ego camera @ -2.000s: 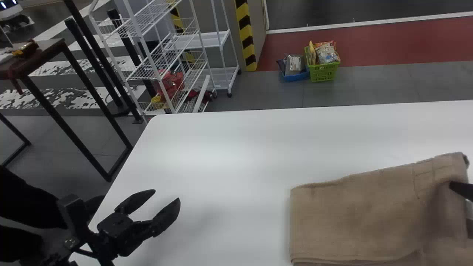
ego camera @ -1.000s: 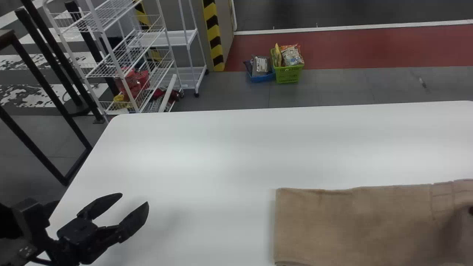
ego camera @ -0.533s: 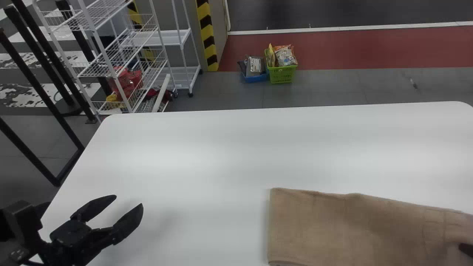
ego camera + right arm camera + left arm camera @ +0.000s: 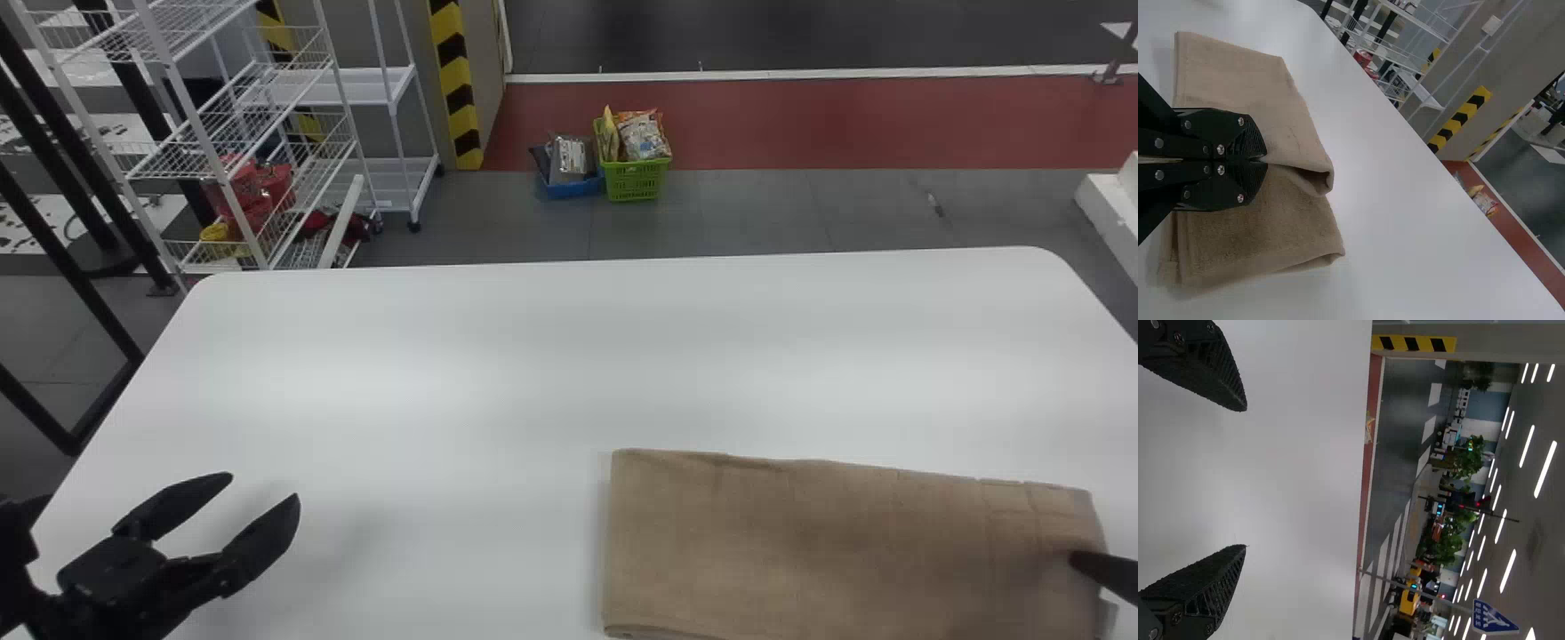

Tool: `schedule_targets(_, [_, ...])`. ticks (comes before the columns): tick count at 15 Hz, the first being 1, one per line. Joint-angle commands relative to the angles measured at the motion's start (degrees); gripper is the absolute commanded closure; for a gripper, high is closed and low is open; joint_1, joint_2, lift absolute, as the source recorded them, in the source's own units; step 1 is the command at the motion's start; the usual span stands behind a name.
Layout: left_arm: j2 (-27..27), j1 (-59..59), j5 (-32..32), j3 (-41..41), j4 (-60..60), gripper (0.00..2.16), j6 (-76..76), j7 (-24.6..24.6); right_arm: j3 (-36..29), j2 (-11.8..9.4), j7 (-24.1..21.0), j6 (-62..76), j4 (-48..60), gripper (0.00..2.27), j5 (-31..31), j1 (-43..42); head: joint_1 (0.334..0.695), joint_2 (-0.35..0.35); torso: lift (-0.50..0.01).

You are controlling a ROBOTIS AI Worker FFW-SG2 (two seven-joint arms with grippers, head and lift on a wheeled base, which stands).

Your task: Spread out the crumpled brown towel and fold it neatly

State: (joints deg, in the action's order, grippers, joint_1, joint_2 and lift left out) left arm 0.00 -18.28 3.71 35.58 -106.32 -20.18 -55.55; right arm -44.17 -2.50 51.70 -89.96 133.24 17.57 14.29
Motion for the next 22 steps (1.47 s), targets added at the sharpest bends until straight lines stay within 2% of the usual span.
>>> schedule_targets(1, [-0.1, 0.0, -0.2, -0.2, 0.0, 0.07, 0.0, 0.0, 0.6, -1.5, 0.0, -0.1, -2.8, 1.15, -1.0, -1.9, 0.695, 0.066, -0.128])
schedule_targets(4, [-0.1, -0.1, -0.4, -0.2, 0.0, 0.07, 0.0, 0.0, 3.4, -3.2, 0.3, -0.1, -5.4, 1.14, -4.6, -1.8, 0.695, 0.051, -0.128])
schedule_targets(6, [-0.1, -0.1, -0.4, -0.2, 0.0, 0.07, 0.0, 0.0, 5.6, -3.4, 2.8, -0.1, -6.3, 1.14, -9.7, -1.3, 0.695, 0.048, -0.128])
schedule_targets(10, [-0.1, 0.0, -0.7, -1.0, -0.3, 0.07, 0.0, 0.0, 7.6, -3.1, 2.8, -0.1, -7.4, 1.14, -12.5, -1.0, 0.695, 0.046, -0.128])
schedule_targets(13, [-0.1, 0.0, -0.7, -1.1, -0.4, 0.07, 0.0, 0.2, 6.3, -3.2, 3.1, -0.1, -6.5, 1.14, -11.9, -1.7, 0.695, 0.043, -0.128])
schedule_targets(17, [-0.1, 0.1, -0.7, -1.3, -0.5, 0.07, 0.0, 0.1, 4.1, -5.0, 3.2, -0.1, -6.6, 1.14, -12.5, -5.4, 0.695, 0.017, -0.128])
schedule_targets(20, [-0.1, 0.1, -0.7, -1.3, -0.6, 0.07, 0.0, 0.1, 6.1, -6.3, 3.3, -0.1, -9.2, 1.13, -14.2, -5.2, 0.695, -0.014, -0.128])
schedule_targets(22, [-0.1, 0.1, -0.9, -1.3, -0.6, 0.07, 0.0, 0.1, 8.7, -6.4, 4.6, -0.1, -10.5, 1.13, -18.4, -5.2, 0.695, -0.016, -0.128])
